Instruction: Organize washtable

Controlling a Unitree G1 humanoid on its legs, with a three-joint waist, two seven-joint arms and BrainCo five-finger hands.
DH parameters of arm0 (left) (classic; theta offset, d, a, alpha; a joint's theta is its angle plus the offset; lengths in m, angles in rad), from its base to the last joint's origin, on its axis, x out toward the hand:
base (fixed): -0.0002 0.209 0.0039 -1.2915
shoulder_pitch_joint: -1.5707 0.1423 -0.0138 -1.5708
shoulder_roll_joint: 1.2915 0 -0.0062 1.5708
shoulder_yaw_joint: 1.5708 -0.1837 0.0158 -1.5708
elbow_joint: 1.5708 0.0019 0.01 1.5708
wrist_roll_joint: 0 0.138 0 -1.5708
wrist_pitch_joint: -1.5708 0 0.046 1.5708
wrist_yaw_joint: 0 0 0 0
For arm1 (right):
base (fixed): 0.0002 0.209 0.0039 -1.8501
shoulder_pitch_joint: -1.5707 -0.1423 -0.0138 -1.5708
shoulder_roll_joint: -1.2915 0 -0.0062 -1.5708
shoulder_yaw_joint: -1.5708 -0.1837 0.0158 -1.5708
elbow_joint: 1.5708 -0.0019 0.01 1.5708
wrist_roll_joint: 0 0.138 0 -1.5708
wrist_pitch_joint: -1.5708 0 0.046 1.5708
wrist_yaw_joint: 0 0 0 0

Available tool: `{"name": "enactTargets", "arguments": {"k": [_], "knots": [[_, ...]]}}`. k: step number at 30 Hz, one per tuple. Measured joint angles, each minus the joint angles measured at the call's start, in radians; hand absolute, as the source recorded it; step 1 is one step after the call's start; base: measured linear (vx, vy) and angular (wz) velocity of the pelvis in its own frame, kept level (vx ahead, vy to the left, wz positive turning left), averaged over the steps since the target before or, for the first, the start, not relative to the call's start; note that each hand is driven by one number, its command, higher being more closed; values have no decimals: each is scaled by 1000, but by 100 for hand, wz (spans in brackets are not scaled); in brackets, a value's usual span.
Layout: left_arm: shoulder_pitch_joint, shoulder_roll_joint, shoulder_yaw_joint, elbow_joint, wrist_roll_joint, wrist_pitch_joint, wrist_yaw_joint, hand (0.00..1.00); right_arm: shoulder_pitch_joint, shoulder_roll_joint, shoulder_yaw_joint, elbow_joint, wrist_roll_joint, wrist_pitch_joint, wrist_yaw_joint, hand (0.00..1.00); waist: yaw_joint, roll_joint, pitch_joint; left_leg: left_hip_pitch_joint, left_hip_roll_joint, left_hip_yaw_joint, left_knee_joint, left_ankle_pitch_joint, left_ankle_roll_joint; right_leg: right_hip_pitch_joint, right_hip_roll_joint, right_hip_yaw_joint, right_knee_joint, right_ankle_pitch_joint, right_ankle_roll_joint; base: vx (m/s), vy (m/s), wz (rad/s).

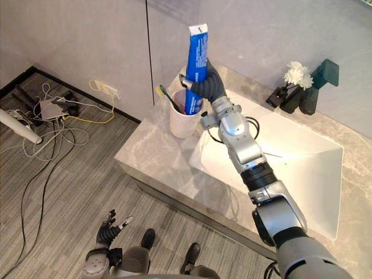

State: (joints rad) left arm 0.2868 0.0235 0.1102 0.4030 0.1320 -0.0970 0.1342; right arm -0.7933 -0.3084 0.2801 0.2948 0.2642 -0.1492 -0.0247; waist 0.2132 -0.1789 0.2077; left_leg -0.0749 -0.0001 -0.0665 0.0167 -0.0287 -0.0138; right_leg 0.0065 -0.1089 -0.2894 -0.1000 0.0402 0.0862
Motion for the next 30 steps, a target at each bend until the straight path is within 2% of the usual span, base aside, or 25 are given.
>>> {"name": "enactTargets", "arguments": {"k": [3, 4, 13, 20, 30], "knots": [[0, -1, 0, 0, 6, 0, 0, 0, 6, 11, -9, -4, 0, -1, -6, 100, 0, 3, 2, 0, -1, -1, 1, -1, 0, 2, 0, -2, 0, 0, 0, 0, 0, 0], [0, -1, 0, 0, 8, 0, 0, 0, 7, 12, -9, -5, 0, -3, -11, 0, 0, 4, 3, 0, -1, -2, 1, -1, 0, 2, -1, -3, 0, 0, 0, 0, 0, 0], [0, -3, 0, 0, 10, 0, 0, 0, 48, 47, -46, -19, -1, -24, -22, 0, -1, 8, 6, 0, -1, -4, 2, -2, 0, 3, 0, -7, 0, -1, -1, 0, 0, 0], [-1, -2, -20, 0, 18, 1, -1, 0, 61, 51, -47, -44, -2, -24, -24, 0, -3, 24, 16, 1, 0, -5, 6, -2, 0, 2, -1, -8, 10, -4, -5, 0, 0, 0], [-1, -2, -21, 0, 18, 1, -2, 0, 87, 66, -60, -53, -2, -30, -22, 0, -5, 24, 16, 1, 0, -3, 10, -2, 0, 4, -1, -6, 11, -4, -5, 0, 0, 0]]}}
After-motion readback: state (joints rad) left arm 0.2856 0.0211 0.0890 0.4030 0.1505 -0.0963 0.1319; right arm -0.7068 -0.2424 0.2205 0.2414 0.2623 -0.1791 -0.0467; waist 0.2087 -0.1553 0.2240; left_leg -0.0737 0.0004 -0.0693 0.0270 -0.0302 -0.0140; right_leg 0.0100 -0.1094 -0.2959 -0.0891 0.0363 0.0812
